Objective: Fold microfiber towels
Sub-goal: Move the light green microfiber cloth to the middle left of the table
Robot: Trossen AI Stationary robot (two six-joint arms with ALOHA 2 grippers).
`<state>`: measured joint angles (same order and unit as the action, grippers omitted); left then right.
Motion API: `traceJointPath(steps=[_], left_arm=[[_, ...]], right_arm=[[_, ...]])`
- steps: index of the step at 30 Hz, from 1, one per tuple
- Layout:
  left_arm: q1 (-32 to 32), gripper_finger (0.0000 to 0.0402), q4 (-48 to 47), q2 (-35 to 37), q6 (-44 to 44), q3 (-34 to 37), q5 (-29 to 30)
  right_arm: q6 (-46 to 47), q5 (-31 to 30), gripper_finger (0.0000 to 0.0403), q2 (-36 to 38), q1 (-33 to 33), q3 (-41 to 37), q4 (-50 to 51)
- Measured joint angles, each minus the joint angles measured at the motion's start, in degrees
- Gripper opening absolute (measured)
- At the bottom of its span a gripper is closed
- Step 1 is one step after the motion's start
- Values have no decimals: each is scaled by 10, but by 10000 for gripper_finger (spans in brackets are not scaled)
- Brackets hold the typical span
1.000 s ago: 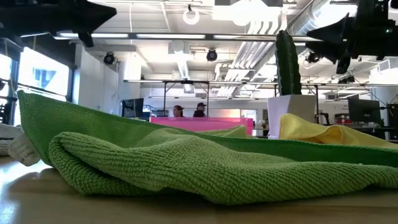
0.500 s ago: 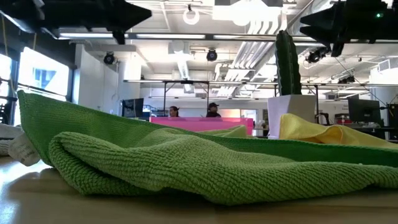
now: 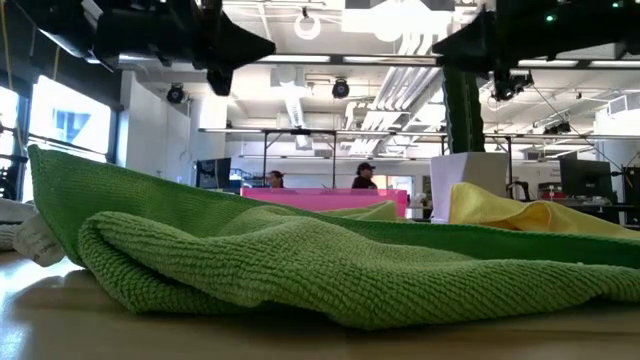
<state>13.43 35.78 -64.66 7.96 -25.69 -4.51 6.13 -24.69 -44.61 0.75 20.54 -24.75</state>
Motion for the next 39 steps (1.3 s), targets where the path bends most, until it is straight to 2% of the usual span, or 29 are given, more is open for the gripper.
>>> traceJointPath(steps=[3,8,12,19,24,31,35,39], left_arm=[[-22,0,1,-30,9,0,0],[-53,0,8,-83,9,0,7],[-73,0,40,-132,26,0,9],[-105,0,112,-228,35,-1,10],[-122,0,112,-297,16,-22,41],[-132,0,104,-395,-54,-96,45],[-131,0,92,-440,-41,-121,65],[-131,0,30,-461,-22,-128,76]], right_arm=[[22,21,149,-50,0,21,1],[81,90,149,-125,0,47,3],[137,128,149,-185,-11,58,8],[243,143,149,-286,-62,61,9],[299,143,149,-337,-100,61,-9],[293,105,149,-381,-149,70,-77],[253,83,149,-403,-171,115,-41],[200,78,149,-428,-185,187,53]])
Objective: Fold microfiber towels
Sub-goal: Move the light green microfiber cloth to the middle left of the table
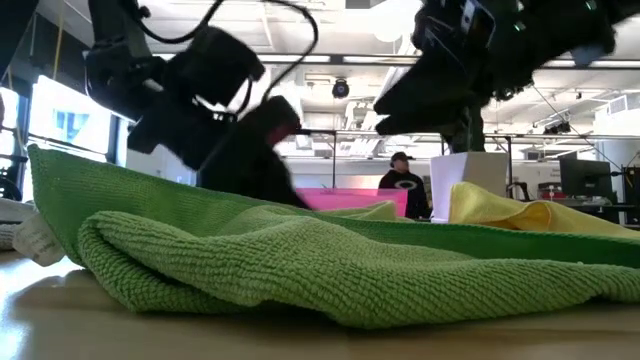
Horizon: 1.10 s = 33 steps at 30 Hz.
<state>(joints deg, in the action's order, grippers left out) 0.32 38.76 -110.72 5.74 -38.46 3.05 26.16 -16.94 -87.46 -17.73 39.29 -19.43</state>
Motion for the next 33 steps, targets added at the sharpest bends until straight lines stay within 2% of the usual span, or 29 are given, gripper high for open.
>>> traceJointPath(steps=[9,14,25,33], left_arm=[[-8,0,-158,33,46,-5,11],[-19,0,-267,83,54,-3,10],[-26,0,-596,206,94,1,46],[-25,0,-854,255,157,5,100]], right_arm=[[-21,-47,149,-63,-3,160,288],[-22,-61,149,-83,-3,204,368],[-5,-68,149,-87,12,213,407],[-5,-68,149,-87,13,214,415]])
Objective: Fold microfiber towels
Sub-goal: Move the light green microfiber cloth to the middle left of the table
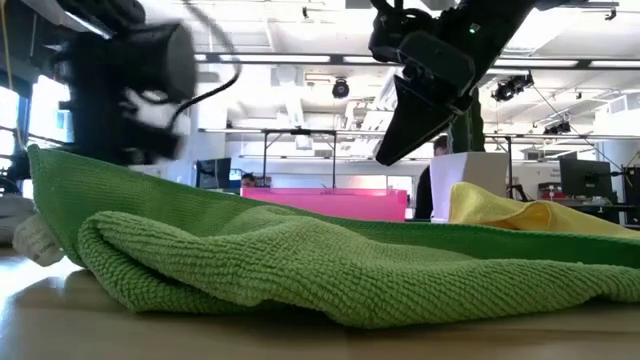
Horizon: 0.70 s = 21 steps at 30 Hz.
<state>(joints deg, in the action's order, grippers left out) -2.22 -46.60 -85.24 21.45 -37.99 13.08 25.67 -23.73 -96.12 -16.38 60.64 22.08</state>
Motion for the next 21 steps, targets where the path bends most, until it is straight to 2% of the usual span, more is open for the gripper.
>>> traceJointPath(steps=[6,10,16,19,21], left_arm=[[4,0,-123,-1,63,1,45],[0,0,-115,7,74,-14,51],[-30,0,-107,19,59,-96,51],[-54,0,-79,22,56,-140,45],[-72,0,-19,23,54,-156,33]], right_arm=[[0,21,149,0,0,0,-4],[0,55,149,0,0,0,-28],[0,75,149,0,0,0,-54],[14,92,149,0,0,0,-58],[27,107,149,0,0,0,-56]])
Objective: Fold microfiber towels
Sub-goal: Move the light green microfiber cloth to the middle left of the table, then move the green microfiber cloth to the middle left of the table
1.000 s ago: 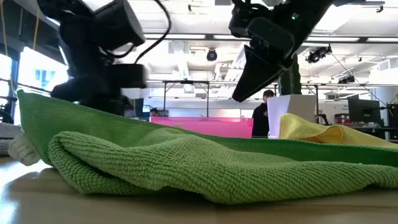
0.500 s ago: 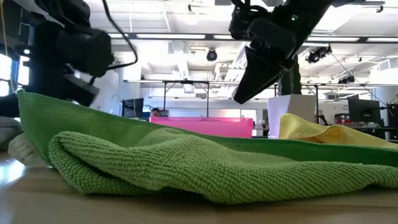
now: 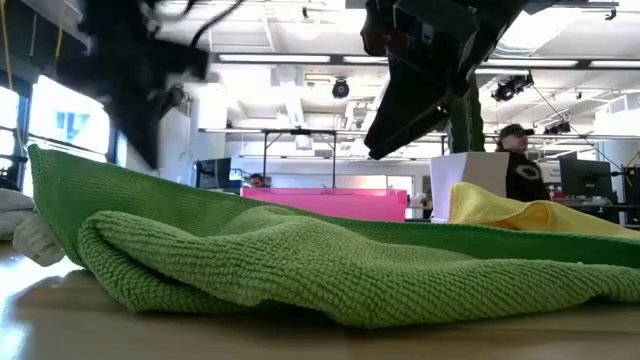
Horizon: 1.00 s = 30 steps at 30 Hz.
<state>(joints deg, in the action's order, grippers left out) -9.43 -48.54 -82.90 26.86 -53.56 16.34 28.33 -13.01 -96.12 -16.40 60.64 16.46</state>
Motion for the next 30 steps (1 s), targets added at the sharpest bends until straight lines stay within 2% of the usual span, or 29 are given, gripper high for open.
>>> traceJointPath(steps=[6,9,15,19,24,30], left_arm=[[-52,0,204,-16,-57,-2,-71],[-74,0,289,-41,-81,-2,-88],[-91,0,382,-112,-115,-2,-88],[-90,0,415,-167,-106,-2,-107],[-91,0,409,-226,-83,-2,-142],[-101,0,336,-232,-41,-8,-148]], right_arm=[[36,48,149,0,-5,0,11],[60,72,149,0,-13,0,30],[128,110,149,0,-34,0,102],[189,127,149,0,-52,0,175],[260,127,149,0,-76,0,246],[302,124,149,0,-94,0,275]])
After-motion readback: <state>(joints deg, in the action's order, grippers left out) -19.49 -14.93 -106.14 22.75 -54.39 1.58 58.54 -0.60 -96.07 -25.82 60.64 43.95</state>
